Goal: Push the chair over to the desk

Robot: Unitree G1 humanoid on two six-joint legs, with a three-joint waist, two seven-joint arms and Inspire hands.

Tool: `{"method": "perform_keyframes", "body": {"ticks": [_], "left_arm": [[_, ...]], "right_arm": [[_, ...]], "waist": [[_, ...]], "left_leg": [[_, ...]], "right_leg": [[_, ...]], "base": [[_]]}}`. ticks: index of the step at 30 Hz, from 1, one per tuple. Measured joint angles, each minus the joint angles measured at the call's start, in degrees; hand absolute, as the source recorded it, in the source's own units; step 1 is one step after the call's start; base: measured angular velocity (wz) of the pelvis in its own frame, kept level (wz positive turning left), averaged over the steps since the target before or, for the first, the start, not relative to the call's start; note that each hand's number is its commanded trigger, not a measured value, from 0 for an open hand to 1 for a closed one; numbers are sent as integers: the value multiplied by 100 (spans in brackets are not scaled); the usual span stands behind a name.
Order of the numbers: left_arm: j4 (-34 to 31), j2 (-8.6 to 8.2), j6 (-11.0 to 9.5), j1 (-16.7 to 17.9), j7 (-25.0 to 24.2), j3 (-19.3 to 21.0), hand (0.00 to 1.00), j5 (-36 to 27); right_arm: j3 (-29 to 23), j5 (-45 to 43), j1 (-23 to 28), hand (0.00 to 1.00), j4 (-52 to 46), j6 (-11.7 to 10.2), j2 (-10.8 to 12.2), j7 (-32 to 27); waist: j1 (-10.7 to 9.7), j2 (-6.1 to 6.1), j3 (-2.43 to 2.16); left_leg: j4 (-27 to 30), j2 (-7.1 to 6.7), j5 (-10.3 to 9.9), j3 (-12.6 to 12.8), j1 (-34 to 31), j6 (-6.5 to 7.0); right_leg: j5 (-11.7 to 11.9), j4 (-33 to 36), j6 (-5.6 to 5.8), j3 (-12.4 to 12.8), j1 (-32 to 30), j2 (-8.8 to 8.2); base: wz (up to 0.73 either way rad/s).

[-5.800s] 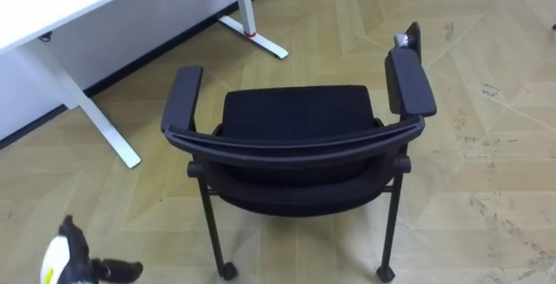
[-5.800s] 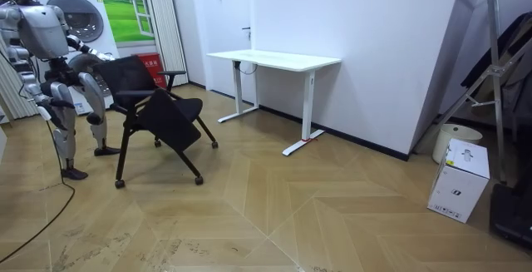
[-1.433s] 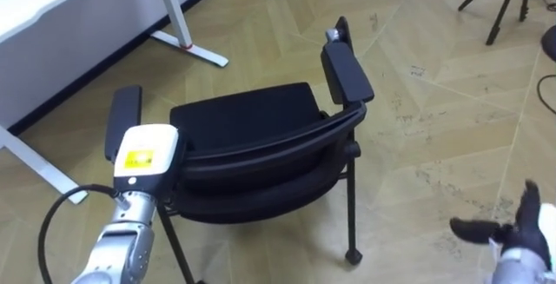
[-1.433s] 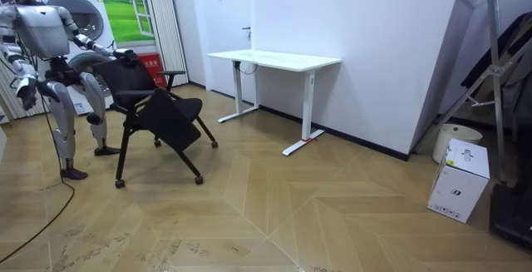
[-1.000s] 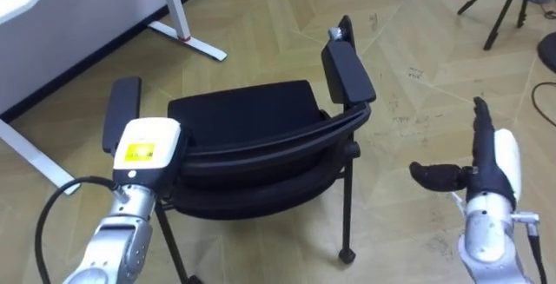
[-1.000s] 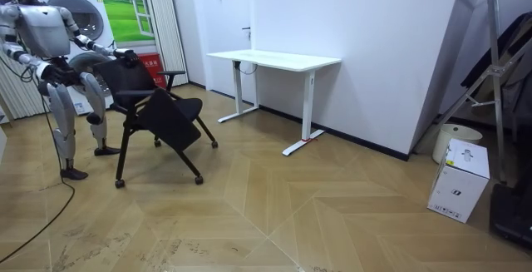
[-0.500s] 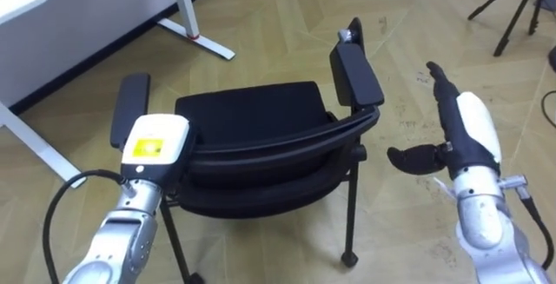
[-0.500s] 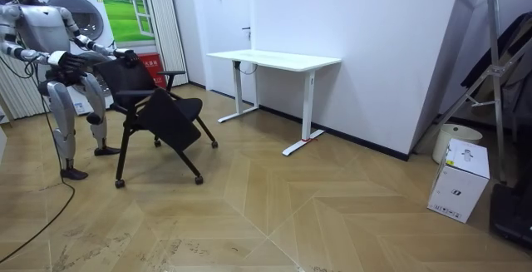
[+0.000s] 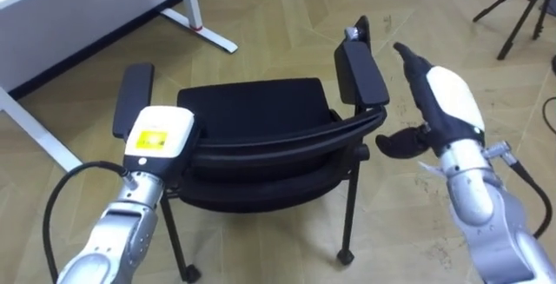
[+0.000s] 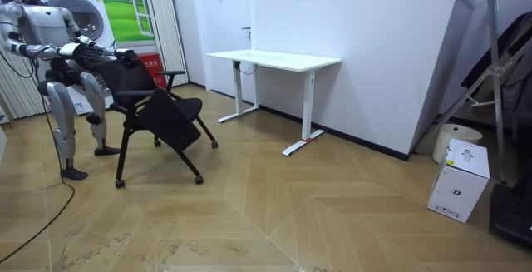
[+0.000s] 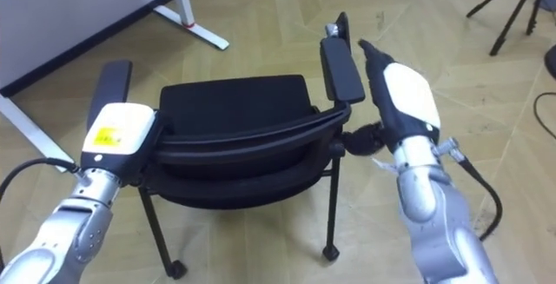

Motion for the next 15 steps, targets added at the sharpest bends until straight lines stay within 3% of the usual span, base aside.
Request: {"method": "perform_keyframes", "body": {"ticks": [4, 10, 15], "left_arm": [[4, 16, -19, -15, 0, -15, 100, 13], [27, 16, -21, -63, 1, -65, 100, 13], [141, 15, -55, -186, 19, -152, 100, 14]], "right_arm": [[152, -150, -47, 0, -6, 3, -200, 128], [239, -557, -52, 0, -208, 3, -225, 453], [344, -1000, -53, 0, -519, 6, -376, 735]], "waist": [[13, -15, -2], [51, -16, -1], [134, -18, 1]], "left_leg": [[3, 1, 0, -13, -1, 0], [13, 1, 0, -23, -13, 0], [14, 1, 1, -44, -13, -1]], "right_leg": [[0, -5, 0, -7, 1, 0], [0, -6, 0, -11, 1, 0], [0, -7, 0, -26, 8, 1]], "base": [[1], [0], [0]]}}
